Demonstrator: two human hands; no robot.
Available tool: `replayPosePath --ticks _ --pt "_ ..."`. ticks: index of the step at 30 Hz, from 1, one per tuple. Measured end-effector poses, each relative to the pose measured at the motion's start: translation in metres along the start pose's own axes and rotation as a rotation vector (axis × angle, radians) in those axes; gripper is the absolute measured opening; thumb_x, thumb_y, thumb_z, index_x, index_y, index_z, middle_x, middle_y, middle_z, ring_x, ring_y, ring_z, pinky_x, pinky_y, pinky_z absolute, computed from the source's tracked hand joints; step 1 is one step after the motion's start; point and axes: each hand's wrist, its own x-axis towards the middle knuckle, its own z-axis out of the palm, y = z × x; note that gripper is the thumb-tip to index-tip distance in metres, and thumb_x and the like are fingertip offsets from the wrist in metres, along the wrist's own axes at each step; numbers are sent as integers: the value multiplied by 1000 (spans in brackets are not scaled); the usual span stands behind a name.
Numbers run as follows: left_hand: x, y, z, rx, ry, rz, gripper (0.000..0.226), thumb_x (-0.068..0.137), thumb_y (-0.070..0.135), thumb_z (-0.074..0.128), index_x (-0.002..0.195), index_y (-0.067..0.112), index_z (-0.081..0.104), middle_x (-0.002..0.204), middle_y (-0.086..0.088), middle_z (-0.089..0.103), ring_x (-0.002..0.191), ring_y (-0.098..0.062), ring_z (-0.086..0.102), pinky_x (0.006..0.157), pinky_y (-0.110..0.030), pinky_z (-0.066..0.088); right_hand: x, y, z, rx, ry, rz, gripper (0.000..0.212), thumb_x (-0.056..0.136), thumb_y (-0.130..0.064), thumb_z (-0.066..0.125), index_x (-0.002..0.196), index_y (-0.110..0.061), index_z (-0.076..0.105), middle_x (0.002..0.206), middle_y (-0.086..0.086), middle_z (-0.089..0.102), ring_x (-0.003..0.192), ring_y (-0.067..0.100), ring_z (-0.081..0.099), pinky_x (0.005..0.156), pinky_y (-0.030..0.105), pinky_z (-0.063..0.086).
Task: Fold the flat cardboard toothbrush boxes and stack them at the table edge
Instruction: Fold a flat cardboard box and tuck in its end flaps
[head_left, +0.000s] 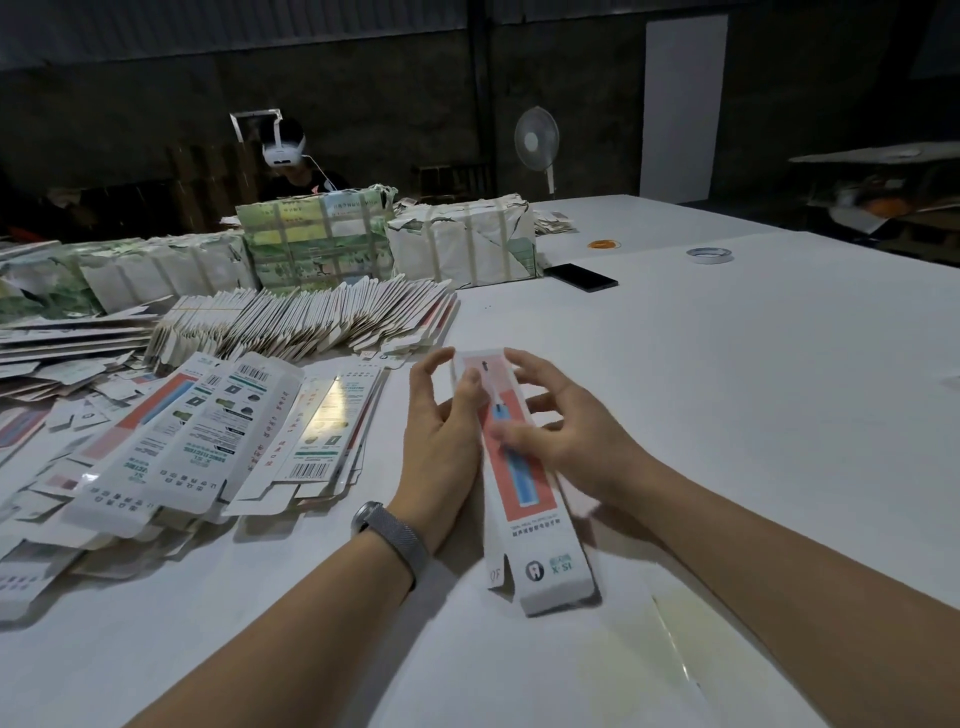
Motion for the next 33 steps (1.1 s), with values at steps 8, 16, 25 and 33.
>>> replayPosePath --ticks 8,16,25,33 --pt "-3 4 2 -14 47 54 29 88 48 60 112 40 46 87 -17 75 74 -26 75 60 -35 61 0 -22 4 -758 -35 -101 97 76 -62 71 153 -28 25 123 -5 40 105 11 50 83 25 49" --pt "5 -4 -2 32 -27 4 15 97 60 42 111 60 46 100 -6 76 61 -31 72 42 -33 53 -14 -29 -56 -850 70 91 67 82 -45 65 144 -29 44 124 -5 48 104 16 56 85 36 53" --pt "23 -28 -6 92 -19 -99 38 105 55 37 131 33 53 92 -14 73 40 -18 60 40 -22 41 -86 -9 -246 -1228 357 451 42 87 -42 60 127 -30 56 127 -4 50 114 24 55 84 36 49" --pt "22 -23 -3 107 -69 -203 45 108 48 32 139 18 47 97 -20 64 60 -32 61 38 -23 45 -146 14 -371 -1487 494 720 38 91 -32 56 129 -33 60 126 2 54 120 29 49 86 38 48"
